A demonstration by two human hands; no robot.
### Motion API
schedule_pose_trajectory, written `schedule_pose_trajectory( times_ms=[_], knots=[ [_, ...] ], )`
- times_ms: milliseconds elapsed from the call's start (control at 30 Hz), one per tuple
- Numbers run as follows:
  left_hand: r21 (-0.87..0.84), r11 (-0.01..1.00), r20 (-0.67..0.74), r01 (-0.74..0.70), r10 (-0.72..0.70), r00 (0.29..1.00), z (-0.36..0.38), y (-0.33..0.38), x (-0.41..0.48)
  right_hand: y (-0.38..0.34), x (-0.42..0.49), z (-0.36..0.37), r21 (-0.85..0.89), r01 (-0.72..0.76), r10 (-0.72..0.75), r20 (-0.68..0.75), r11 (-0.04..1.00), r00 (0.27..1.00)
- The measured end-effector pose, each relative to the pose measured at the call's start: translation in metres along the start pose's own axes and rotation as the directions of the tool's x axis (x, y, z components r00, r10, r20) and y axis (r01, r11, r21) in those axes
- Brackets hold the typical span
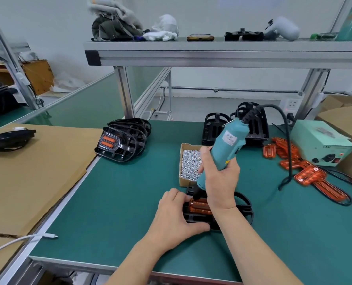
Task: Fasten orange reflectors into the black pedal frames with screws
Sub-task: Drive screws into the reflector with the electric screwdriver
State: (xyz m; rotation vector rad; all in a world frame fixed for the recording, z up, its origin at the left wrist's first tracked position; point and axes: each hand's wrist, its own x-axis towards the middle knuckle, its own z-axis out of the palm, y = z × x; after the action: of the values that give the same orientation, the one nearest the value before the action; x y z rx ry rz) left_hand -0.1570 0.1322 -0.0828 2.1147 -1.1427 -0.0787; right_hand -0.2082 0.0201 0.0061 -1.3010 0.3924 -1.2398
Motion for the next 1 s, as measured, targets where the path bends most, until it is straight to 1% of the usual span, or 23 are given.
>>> schedule_pose_trajectory(
  times_ms=[100,233,333,433,600,733,867,1000],
  knots=[
    [0.003,1.0,0.004,-0.006,0.006,1.0,-0.001,0.0,0.001,-0.013,0.012,-0.006,0.112,0.006,0.002,-0.074,0.994,0.997],
    [0.015,1.0,0.018,-0.004,0.003,1.0,0.001,-0.001,-0.002,-0.021,0.034,-0.025,0.181,-0.021,0.056,-0.191,0.983,0.98],
    [0.017,1.0,0.02,-0.008,0.008,1.0,-0.001,-0.001,-0.001,-0.017,0.048,-0.045,0.214,-0.044,0.11,-0.309,0.976,0.945],
    [0.024,1.0,0.026,-0.016,0.015,1.0,-0.001,-0.001,0.0,-0.01,0.056,-0.065,0.229,-0.083,0.171,-0.396,0.97,0.902],
    [0.02,1.0,0.04,-0.004,0.003,0.999,-0.002,-0.001,-0.001,0.005,0.06,-0.103,0.354,-0.182,0.346,-0.485,0.917,0.803],
    [0.01,1.0,0.045,0.012,-0.012,0.999,-0.002,-0.001,-0.003,0.014,0.054,-0.126,0.436,-0.254,0.478,-0.546,0.863,0.688],
    [-0.006,1.0,0.048,0.026,-0.025,0.999,-0.003,-0.001,-0.003,0.02,0.047,-0.135,0.422,-0.314,0.522,-0.602,0.85,0.605],
    [-0.016,0.999,0.059,0.029,-0.028,0.998,-0.003,0.001,-0.003,0.023,0.046,-0.141,0.363,-0.369,0.516,-0.666,0.855,0.539]
  ],
)
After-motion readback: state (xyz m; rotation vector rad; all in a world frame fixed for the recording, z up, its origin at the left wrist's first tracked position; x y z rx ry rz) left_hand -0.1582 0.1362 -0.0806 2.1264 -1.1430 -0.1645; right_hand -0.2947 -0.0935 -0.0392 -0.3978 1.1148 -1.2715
